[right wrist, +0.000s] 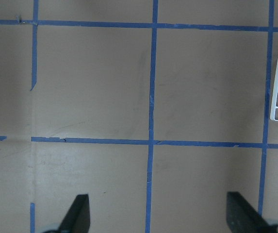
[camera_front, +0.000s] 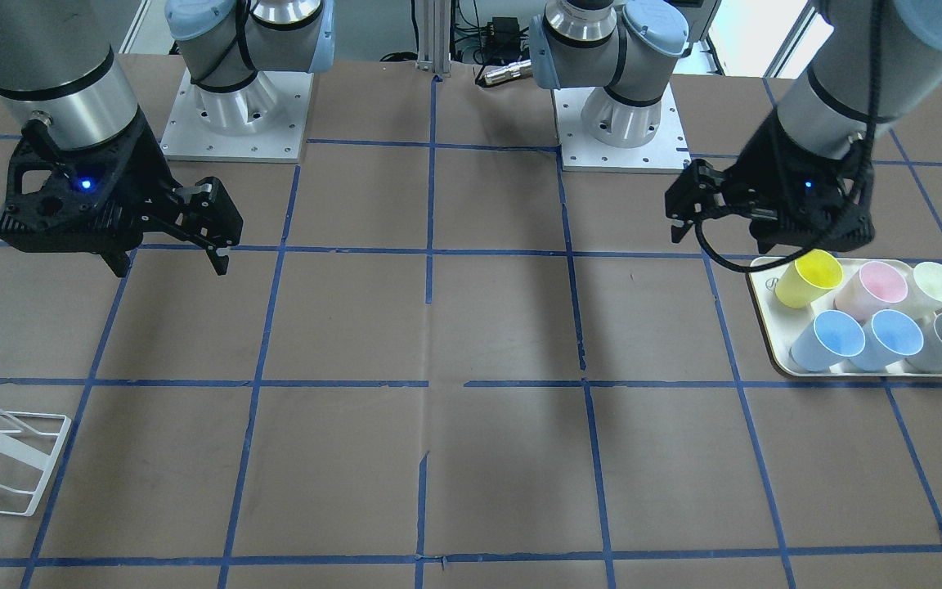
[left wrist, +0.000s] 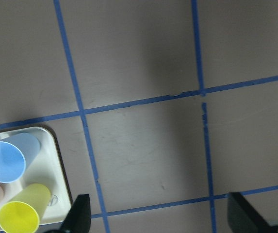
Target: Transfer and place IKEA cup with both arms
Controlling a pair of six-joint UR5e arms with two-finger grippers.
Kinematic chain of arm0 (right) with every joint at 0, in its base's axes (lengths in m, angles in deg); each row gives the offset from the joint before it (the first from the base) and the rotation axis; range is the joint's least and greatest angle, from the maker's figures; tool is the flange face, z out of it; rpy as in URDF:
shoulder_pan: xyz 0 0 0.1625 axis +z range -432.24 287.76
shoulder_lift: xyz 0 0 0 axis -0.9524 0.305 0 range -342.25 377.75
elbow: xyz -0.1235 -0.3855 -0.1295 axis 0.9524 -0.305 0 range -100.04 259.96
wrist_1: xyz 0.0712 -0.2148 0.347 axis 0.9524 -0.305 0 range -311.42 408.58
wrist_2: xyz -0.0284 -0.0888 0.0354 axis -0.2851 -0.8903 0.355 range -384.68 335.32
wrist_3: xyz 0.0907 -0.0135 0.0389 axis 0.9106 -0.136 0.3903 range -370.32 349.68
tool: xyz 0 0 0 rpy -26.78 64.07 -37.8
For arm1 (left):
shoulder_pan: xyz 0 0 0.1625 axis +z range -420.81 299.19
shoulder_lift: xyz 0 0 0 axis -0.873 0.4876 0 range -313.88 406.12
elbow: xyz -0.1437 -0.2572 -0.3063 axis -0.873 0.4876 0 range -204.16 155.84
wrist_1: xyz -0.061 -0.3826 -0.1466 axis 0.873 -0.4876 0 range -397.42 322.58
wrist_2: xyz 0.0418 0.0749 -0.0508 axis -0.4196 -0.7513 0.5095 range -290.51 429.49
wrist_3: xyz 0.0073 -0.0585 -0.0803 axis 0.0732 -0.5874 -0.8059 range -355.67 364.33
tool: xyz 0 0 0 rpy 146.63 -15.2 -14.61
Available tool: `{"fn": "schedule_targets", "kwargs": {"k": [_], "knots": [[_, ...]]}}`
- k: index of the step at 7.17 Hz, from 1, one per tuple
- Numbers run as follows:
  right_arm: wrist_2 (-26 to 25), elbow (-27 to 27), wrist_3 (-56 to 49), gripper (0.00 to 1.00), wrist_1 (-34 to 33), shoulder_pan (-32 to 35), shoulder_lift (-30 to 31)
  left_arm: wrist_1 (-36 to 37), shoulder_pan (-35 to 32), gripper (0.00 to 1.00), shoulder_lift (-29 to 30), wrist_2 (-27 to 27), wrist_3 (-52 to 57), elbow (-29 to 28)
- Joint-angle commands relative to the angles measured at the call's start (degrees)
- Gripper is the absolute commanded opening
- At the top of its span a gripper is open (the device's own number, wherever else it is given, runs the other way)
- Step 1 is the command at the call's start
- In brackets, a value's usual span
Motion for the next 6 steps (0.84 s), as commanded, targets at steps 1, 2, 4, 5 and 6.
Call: {"fn": "schedule_targets", "kwargs": {"k": [1,2,4,5,6], "knots": [[0.05,0.17,0.04,1.00,-0.07,-0.04,0.00,-0.53,-4.71,1.00,-1.82,-2.24,-3.86,0.56],[0.05,0.34,0.04,1.00,0.02,-0.04,0.00,-1.23,-4.80,1.00,-2.35,-2.16,-3.86,1.00],[0.13,0.35,0.04,1.00,-0.07,-0.04,0.09,-0.80,-4.81,1.00,-3.14,-1.89,-4.21,3.36],[0.05,0.26,-0.05,1.00,-0.07,-0.04,0.00,-0.80,-4.81,1.00,-3.23,-1.89,-4.13,3.46],[0.13,0.34,-0.05,1.00,-0.07,-0.04,0.00,-0.63,-4.63,1.00,-2.97,-1.89,-4.04,3.55]]}}
